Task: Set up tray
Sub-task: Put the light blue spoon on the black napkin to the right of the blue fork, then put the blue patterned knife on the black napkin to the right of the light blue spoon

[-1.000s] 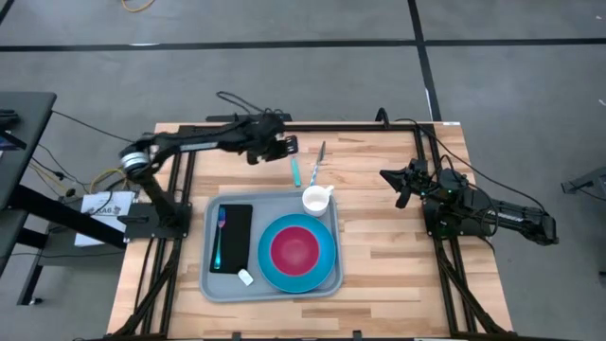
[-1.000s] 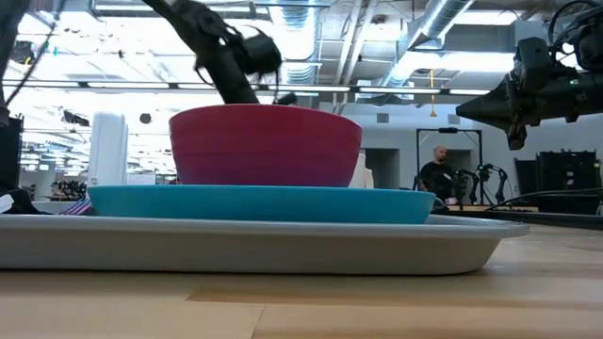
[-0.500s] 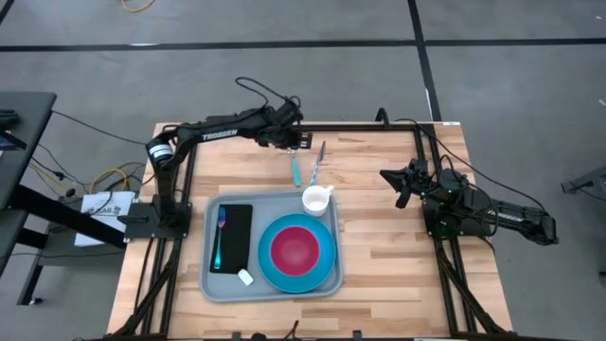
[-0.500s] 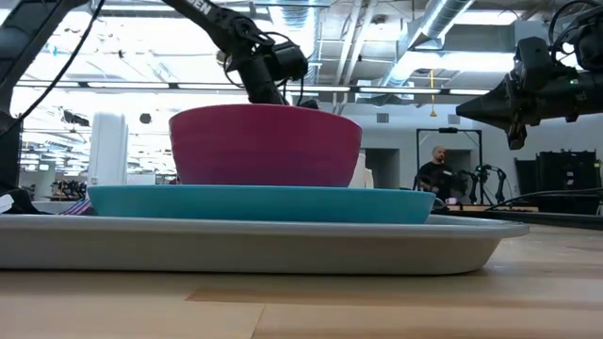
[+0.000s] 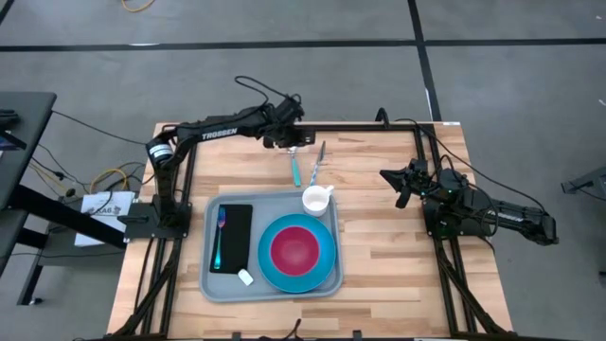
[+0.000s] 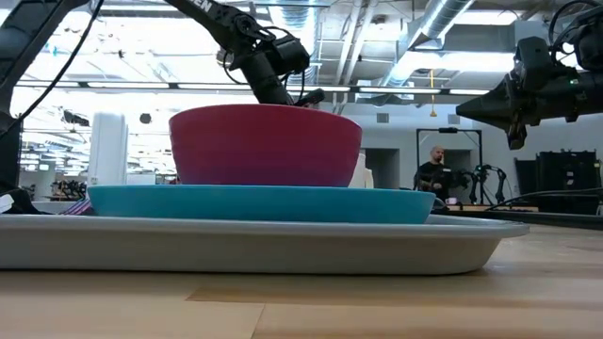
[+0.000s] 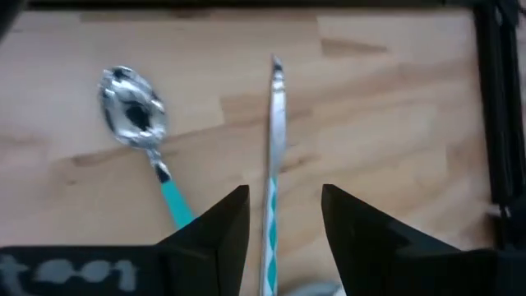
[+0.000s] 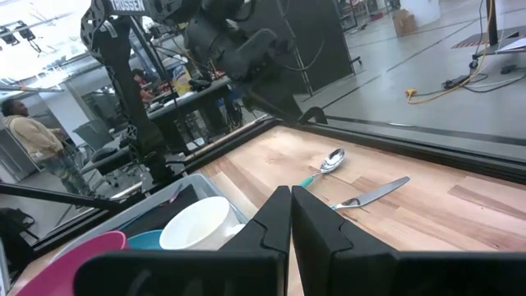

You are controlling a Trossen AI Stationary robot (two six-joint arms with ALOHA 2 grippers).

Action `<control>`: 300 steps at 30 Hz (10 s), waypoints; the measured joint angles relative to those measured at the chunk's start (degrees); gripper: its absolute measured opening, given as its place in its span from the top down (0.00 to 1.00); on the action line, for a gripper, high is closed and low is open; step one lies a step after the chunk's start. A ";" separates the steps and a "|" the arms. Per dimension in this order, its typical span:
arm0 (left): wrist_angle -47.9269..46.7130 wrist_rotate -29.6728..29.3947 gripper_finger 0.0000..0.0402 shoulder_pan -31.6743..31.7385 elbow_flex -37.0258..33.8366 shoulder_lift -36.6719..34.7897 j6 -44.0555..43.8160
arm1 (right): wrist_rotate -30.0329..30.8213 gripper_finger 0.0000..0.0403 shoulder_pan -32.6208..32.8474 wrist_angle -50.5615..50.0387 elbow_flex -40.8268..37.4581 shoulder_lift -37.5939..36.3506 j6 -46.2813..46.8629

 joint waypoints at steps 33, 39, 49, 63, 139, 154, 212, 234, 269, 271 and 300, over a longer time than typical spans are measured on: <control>-11.79 -6.77 0.65 -4.44 0.20 7.81 -11.89 | -0.16 0.99 0.04 -0.18 0.00 0.68 0.00; -10.55 -6.85 0.65 -5.81 0.18 10.61 -13.64 | -0.17 0.99 0.04 -0.35 0.01 1.25 0.00; -5.18 -6.78 0.65 -6.04 0.24 12.11 -14.42 | -0.13 0.99 0.04 -0.33 0.00 1.18 0.00; -9.36 -8.42 0.65 -6.02 2.86 13.28 -12.00 | -0.11 0.99 0.04 -0.33 0.00 1.18 0.00; -42.01 -12.88 0.90 -13.45 6.75 -4.64 -1.39 | -0.04 0.99 0.04 -0.07 0.02 1.13 0.00; -44.94 -10.34 0.90 -40.17 -10.32 -18.01 -38.32 | -0.13 0.99 0.04 -0.29 0.01 1.11 0.00; -18.43 -4.61 0.85 -53.43 -43.48 -27.97 -62.62 | -0.07 0.99 0.04 -0.32 0.01 1.12 0.00; -15.57 -0.17 0.83 -53.38 -43.36 -18.82 -60.01 | 0.02 0.99 0.04 -0.17 0.00 1.11 0.00; -20.19 -0.36 0.58 -53.36 -40.52 -18.79 -57.90 | -0.09 0.99 0.04 -0.26 0.00 1.14 0.00; -24.47 -1.08 0.57 -53.32 -38.64 -18.80 -57.45 | -0.09 0.99 0.04 -0.28 0.00 1.13 0.00; 2.64 -10.59 0.58 -9.73 -1.39 -8.89 -1.59 | -0.05 0.99 0.03 -0.26 0.00 1.00 0.00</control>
